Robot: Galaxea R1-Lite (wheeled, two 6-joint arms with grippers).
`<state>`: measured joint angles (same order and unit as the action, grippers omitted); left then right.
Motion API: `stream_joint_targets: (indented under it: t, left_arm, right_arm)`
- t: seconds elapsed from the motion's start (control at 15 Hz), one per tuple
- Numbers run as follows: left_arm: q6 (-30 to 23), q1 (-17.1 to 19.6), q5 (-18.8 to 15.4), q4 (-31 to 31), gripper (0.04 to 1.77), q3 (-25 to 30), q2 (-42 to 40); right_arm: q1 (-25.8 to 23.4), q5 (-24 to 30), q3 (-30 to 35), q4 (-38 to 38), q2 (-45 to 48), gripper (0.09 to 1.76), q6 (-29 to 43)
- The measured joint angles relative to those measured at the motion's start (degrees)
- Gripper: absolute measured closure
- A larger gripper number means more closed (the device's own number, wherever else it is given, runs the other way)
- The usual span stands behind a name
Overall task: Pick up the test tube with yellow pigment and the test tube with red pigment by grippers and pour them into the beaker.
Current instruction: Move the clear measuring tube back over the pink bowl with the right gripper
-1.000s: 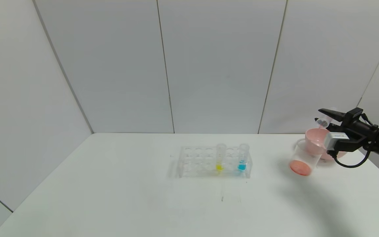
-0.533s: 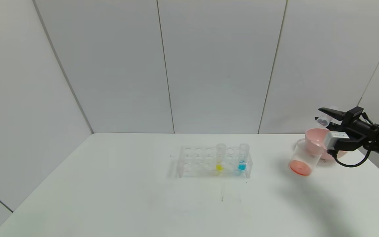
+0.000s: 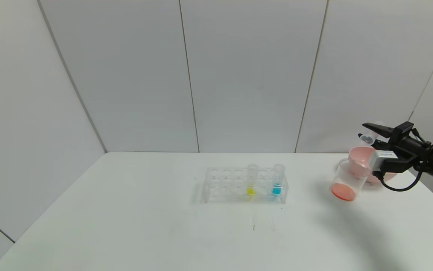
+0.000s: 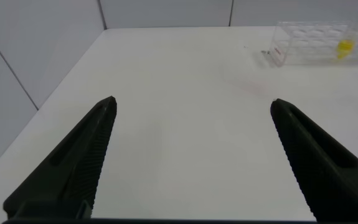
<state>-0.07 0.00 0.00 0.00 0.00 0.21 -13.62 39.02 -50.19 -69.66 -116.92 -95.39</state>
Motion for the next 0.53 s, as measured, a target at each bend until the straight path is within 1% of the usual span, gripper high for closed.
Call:
stream_joint_targets:
  t: [0.2,0.27,0.4,0.53]
  left_arm:
    - [0.0,0.0,0.0,0.0,0.05,0.0,0.0]
    - [0.0,0.0,0.0,0.0,0.05,0.0,0.0]
    - [0.0,0.0,0.0,0.0,0.05,0.0,0.0]
    - [0.0,0.0,0.0,0.0,0.05,0.0,0.0]
  right_arm:
    - [-0.2,-1.1,0.0,0.4,0.1,1.30,2.1]
    - [-0.5,-2.0,0.0,0.8,0.4,1.30,4.8]
    - [-1.8,-5.7,0.2,2.9,1.3,1.30,13.2]
    - [-2.5,-10.5,0.1,5.4,2.3,1.30,24.2]
